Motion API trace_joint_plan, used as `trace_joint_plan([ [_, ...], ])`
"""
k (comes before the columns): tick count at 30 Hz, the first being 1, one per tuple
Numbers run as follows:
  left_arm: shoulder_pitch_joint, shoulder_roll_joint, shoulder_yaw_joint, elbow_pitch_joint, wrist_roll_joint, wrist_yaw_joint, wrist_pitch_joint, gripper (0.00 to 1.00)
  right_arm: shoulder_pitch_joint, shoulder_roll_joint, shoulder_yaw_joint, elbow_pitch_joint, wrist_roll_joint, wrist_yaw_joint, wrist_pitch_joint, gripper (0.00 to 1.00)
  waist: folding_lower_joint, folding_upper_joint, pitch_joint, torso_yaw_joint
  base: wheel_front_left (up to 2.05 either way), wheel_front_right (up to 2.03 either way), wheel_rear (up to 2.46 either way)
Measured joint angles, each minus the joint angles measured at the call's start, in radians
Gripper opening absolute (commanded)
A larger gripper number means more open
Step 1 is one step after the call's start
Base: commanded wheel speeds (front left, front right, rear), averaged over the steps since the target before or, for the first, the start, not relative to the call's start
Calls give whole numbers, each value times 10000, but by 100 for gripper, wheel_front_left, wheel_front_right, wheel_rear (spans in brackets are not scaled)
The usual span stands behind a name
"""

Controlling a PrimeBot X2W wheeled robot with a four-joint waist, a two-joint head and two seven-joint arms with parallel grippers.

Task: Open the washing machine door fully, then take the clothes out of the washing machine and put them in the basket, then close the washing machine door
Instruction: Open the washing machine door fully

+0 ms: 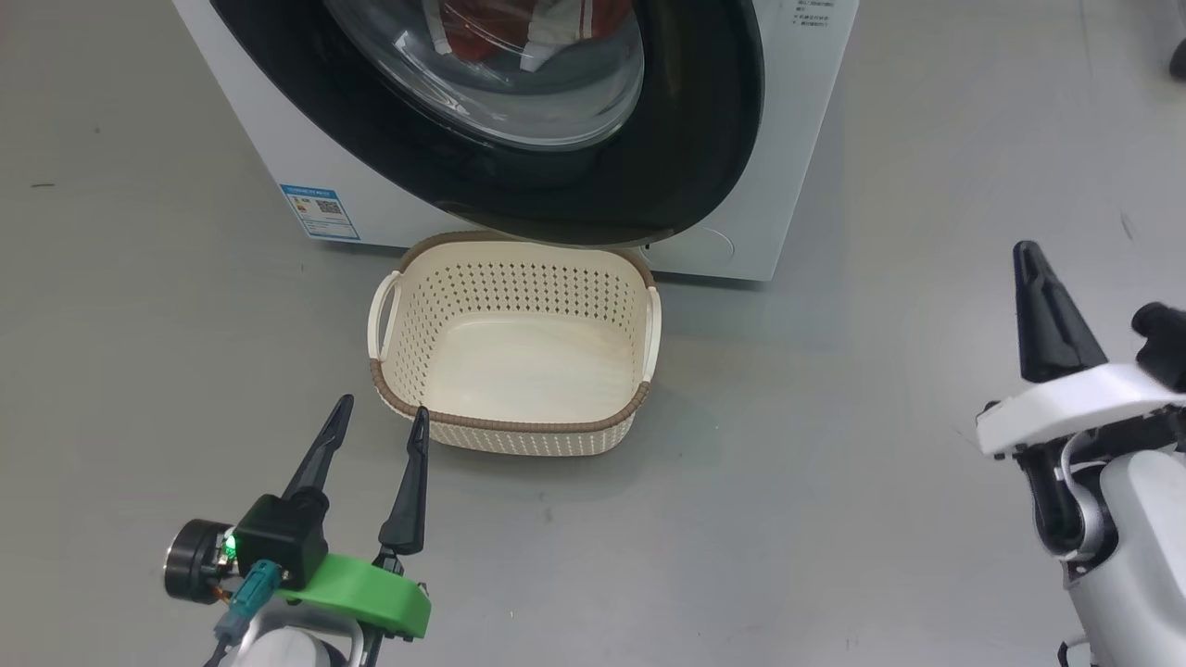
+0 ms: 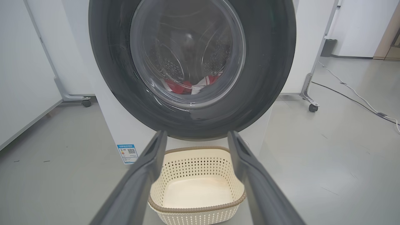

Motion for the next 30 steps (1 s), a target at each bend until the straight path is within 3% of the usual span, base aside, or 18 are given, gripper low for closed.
trace_joint_plan([
  [7, -13, 2, -151, -10, 0, -88, 0, 100, -1310, -10, -604, 215, 1609, 276, 1310, 0, 0, 0, 303, 205, 0, 0, 0],
  [19, -334, 2, -359, -42, -130, -121, 0, 100, -3964, 42, -1653, 1058, 4439, 261, 4033, 0, 0, 0, 912, 821, 0, 0, 0],
  [30, -674, -2, -468, -59, -349, -121, 0, 100, -6258, -180, -1743, 1971, 4897, -464, 5645, 0, 0, -1, 1624, 1490, 0, 0, 0],
])
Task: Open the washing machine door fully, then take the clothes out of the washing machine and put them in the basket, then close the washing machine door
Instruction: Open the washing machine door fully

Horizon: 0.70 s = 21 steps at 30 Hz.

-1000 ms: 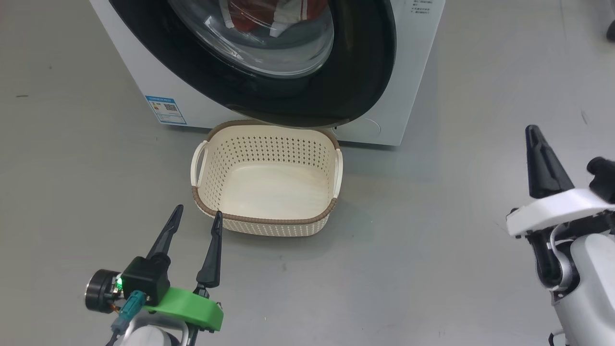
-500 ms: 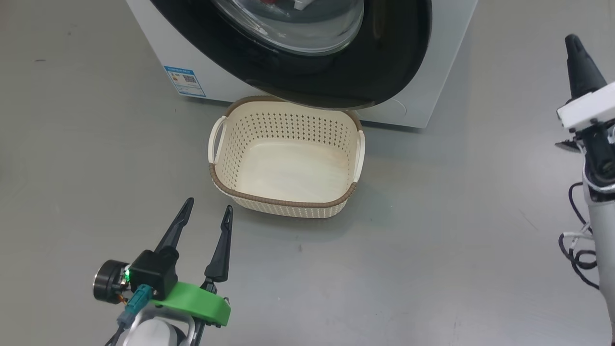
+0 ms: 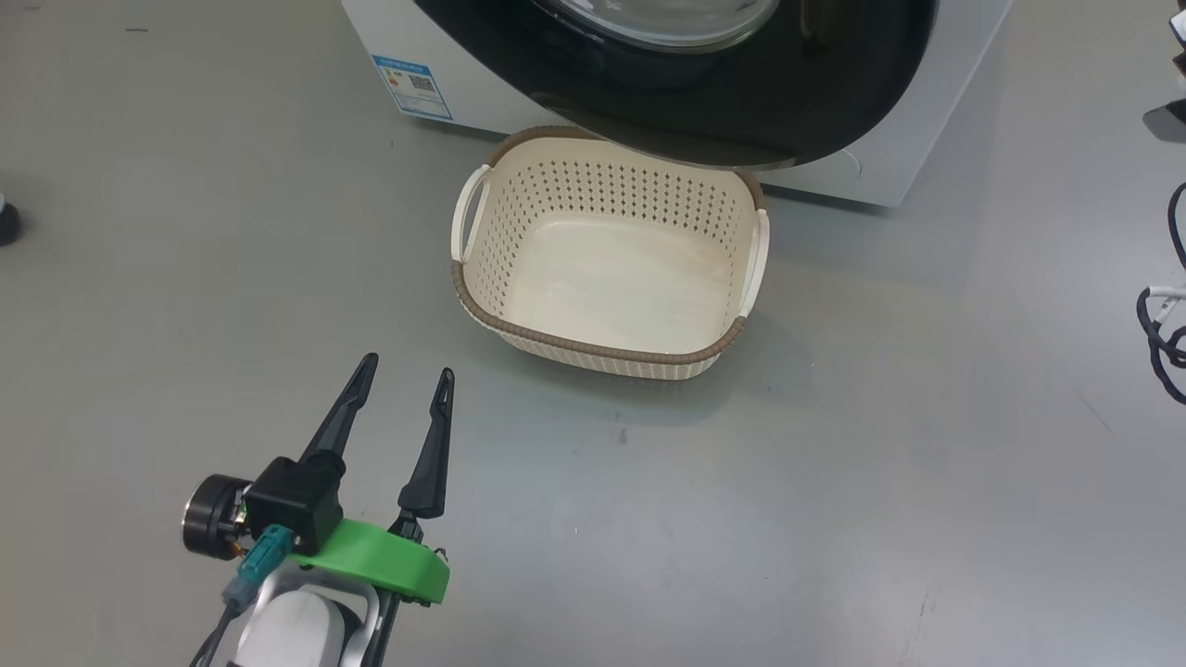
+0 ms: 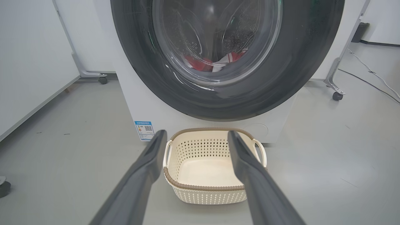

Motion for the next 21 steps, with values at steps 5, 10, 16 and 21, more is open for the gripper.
trace_joint_plan([
  [5, -101, -2, -59, -6, -42, 2, 0, 100, -572, 36, 81, 387, 186, -186, 504, 0, 0, 1, 300, 237, 0, 0, 0],
  [10, -239, -6, -140, -6, -109, 0, 0, 100, -1021, 155, 31, 792, 577, -359, 945, 0, 0, 0, 557, 465, 0, 0, 0],
  [16, -291, -8, -144, -4, -180, 2, 0, 100, -1481, 295, 77, 1248, 846, -456, 1492, 0, 0, 1, 781, 687, 0, 0, 0],
  [21, -318, -10, -144, 4, -182, 2, 0, 100, -1679, 441, 188, 1676, 999, -533, 1889, 0, 0, 0, 863, 773, 0, 0, 0],
])
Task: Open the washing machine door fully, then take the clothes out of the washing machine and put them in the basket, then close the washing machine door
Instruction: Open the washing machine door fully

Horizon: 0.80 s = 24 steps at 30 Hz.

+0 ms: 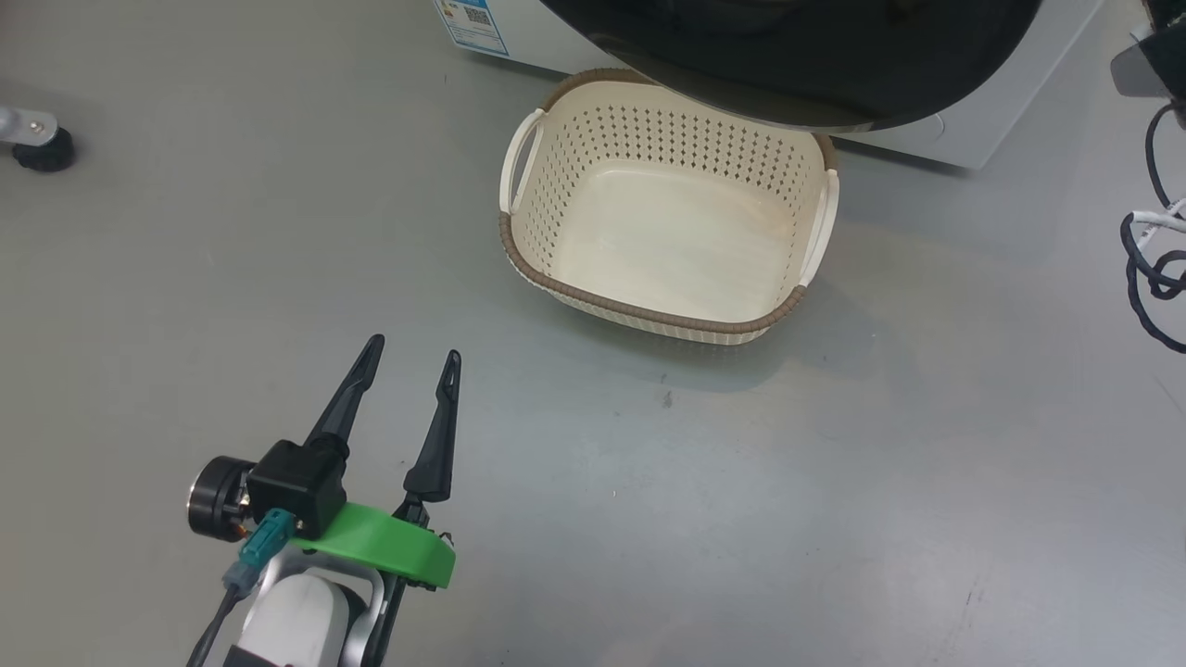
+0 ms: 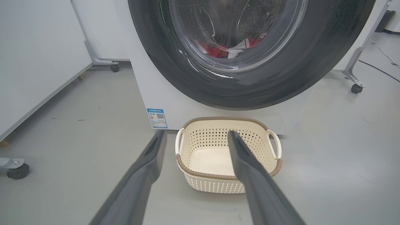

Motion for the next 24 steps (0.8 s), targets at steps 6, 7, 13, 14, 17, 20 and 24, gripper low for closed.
trace_joint_plan([
  [6, -35, -2, -17, 6, -48, 0, 0, 100, -380, 33, 17, 311, 153, -88, 339, 0, 0, 0, 65, 54, 0, 0, 0],
  [7, -42, -2, -21, 6, -59, 0, 0, 100, -415, 33, 13, 372, 178, -90, 383, 0, 0, 0, 76, 63, 0, 0, 0],
  [13, -48, -2, -29, 10, -59, 2, 0, 100, -554, 31, 8, 639, 249, -102, 610, 0, 0, 0, 116, 96, 0, 0, 0],
  [14, -50, -2, -33, 15, -59, 2, 0, 100, -577, 33, 4, 700, 282, -104, 663, 0, 0, 0, 120, 100, 0, 0, 0],
  [17, -60, -2, -33, 31, -59, 4, 0, 100, -620, 48, -13, 857, 362, -104, 773, 0, 0, 0, 127, 105, 0, 0, 0],
  [20, -100, -4, -33, 36, -59, 4, 0, 100, -683, 61, -56, 993, 466, -102, 872, 0, 0, 0, 122, 104, 0, 0, 0],
  [24, -159, -4, -33, 52, -59, 4, 0, 100, -687, 117, -203, 1202, 784, -100, 988, 0, 0, 0, 81, 96, 0, 0, 0],
])
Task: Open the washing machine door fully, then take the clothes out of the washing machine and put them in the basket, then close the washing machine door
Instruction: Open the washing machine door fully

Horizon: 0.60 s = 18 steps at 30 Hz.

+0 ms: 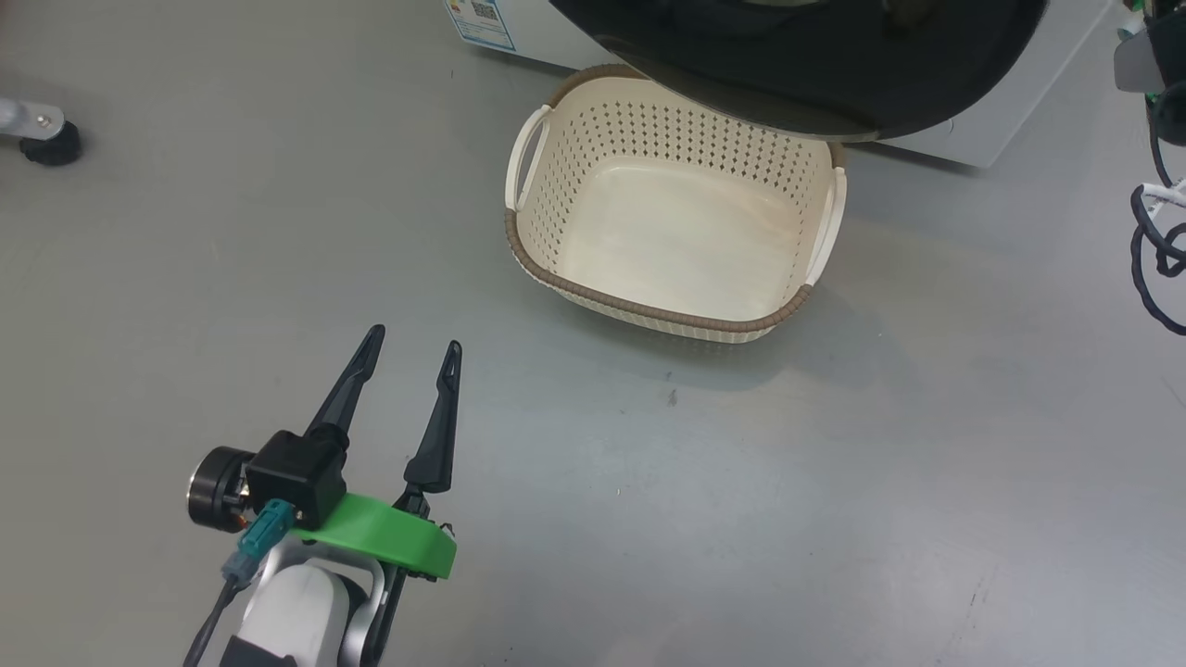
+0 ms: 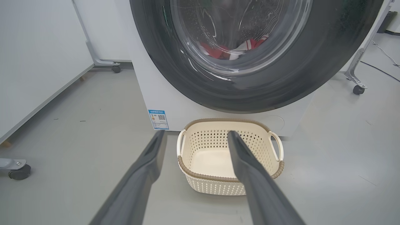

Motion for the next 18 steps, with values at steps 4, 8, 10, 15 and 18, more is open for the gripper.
trace_joint_plan([
  [4, -34, 0, -2, 44, 0, 21, 0, 100, 9, 67, -59, 251, 130, 27, 146, 0, 0, 0, -110, -14, 0, 0, 0],
  [8, -34, 0, 0, 102, 0, 42, 0, 100, 100, 205, -261, 479, 477, 42, 211, 0, 0, 0, -251, -35, 0, 0, 0],
  [10, -34, 0, 2, 119, 0, 44, 0, 100, 175, 259, -261, 550, 502, 134, 293, 0, 0, 0, -328, -48, 0, 0, 0],
  [15, -33, 0, 8, 155, 2, 44, 0, 100, 366, 489, -307, 746, 708, 249, 412, 0, 0, 0, -518, -88, 0, 0, 0],
  [18, -31, 0, 12, 165, 2, 46, 0, 100, 514, 723, -343, 871, 859, 314, 445, 0, 0, 0, -632, -119, 0, 0, 0],
])
